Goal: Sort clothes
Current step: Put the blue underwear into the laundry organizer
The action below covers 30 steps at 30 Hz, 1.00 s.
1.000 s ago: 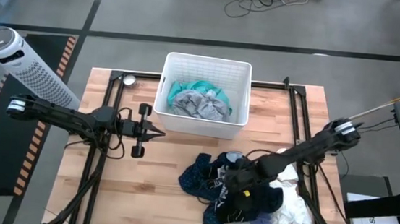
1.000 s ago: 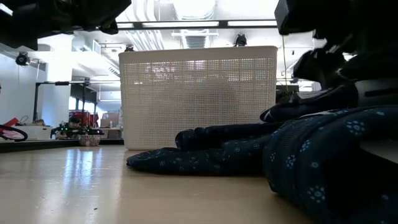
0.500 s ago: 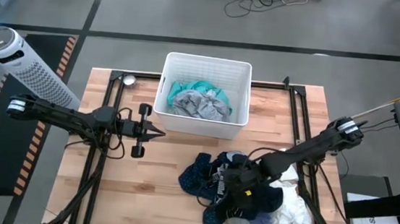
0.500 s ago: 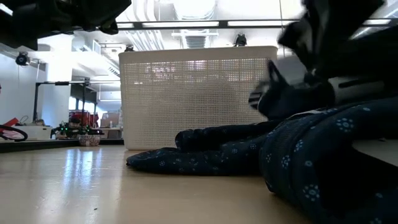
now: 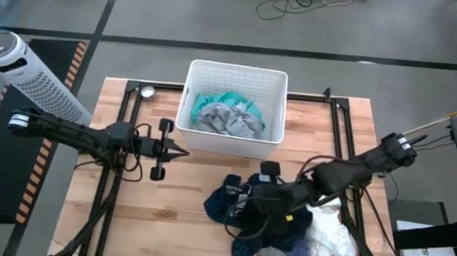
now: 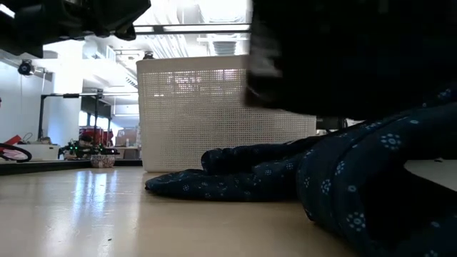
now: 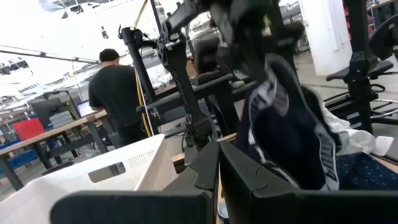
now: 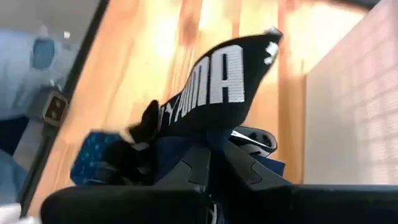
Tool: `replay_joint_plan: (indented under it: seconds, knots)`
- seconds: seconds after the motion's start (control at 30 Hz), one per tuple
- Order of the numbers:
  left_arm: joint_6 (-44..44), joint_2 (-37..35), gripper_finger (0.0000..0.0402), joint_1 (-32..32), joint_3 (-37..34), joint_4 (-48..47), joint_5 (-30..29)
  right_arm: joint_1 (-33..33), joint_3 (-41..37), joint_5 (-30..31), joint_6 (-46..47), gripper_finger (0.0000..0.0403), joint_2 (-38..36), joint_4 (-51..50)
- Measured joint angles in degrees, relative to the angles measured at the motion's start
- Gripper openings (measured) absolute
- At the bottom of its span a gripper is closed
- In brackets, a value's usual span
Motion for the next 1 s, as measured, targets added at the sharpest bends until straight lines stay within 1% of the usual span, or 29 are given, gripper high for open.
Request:
replay_joint_plan:
  seconds: [0.13,0.37,0.5,0.57,0.67,0.77,0.9,1.0]
  knots:
    - [-0.15,0.0,0.0,0.0,-0.08,-0.21,-0.02,0.02,4.98,2.78,-2.51,0.0001,0.01,-0.28]
    - [-0.15,0.0,0.0,0.0,-0.11,-0.25,-0.72,0.02,11.34,11.94,-7.24,0.0,0.06,-1.32]
    - [-0.15,0.0,0.0,0.0,-0.13,-0.21,-0.79,0.0,14.39,17.83,-12.13,0.0,0.11,0.15]
    - [0.18,0.0,0.0,0.02,-0.13,-0.12,-0.81,0.0,15.69,21.05,-15.58,0.0,0.11,3.0]
    - [0.27,0.0,0.0,0.0,-0.14,-0.1,-0.88,0.0,18.01,24.22,-22.1,0.0,0.12,7.99]
    - [0.29,0.0,0.0,0.01,-0.17,-0.04,-0.96,-0.77,19.63,26.86,-30.72,0.0,0.12,15.37]
    - [0.29,0.0,0.0,0.0,-0.2,0.45,-0.96,-3.46,21.19,27.75,-42.08,0.0,0.12,24.75]
    - [0.31,0.0,0.0,0.01,-0.2,0.58,-0.96,-6.77,22.18,27.69,-48.49,0.0,0.12,31.09]
